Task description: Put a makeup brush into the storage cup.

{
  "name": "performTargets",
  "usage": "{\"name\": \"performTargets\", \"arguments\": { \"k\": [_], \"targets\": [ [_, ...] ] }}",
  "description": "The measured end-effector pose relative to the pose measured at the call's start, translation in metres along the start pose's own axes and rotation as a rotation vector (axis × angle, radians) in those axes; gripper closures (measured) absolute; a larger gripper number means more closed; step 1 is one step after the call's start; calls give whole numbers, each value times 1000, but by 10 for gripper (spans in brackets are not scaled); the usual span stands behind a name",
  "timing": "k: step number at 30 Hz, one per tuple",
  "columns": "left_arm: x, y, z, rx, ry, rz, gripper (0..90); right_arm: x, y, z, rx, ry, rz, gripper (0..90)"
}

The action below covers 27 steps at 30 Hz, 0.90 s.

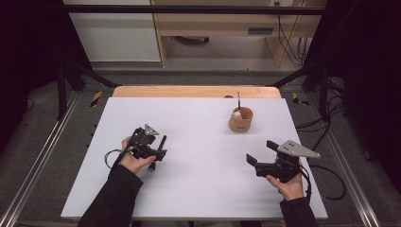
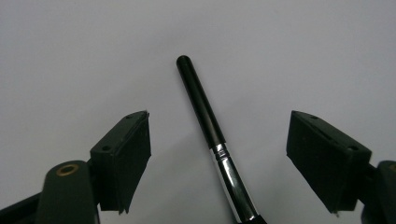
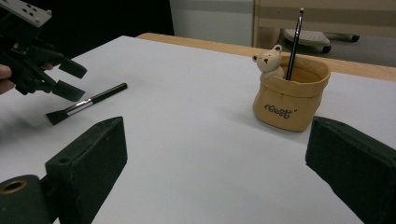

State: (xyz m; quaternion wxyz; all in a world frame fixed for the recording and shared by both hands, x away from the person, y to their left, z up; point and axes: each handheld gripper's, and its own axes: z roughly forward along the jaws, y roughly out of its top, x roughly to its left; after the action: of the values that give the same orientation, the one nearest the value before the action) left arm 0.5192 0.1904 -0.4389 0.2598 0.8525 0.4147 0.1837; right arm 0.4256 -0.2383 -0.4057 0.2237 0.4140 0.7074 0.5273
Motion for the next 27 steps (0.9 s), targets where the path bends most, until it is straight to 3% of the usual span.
{"name": "performTargets", "arguments": {
  "k": [11, 27],
  "targets": [
    [3, -3, 16, 93, -31, -34, 376, 0, 0, 1, 4, 2, -1, 60],
    [2, -5, 18, 115, -52, -69, 620, 1, -1, 2, 8, 5, -3, 61]
  ]
}}
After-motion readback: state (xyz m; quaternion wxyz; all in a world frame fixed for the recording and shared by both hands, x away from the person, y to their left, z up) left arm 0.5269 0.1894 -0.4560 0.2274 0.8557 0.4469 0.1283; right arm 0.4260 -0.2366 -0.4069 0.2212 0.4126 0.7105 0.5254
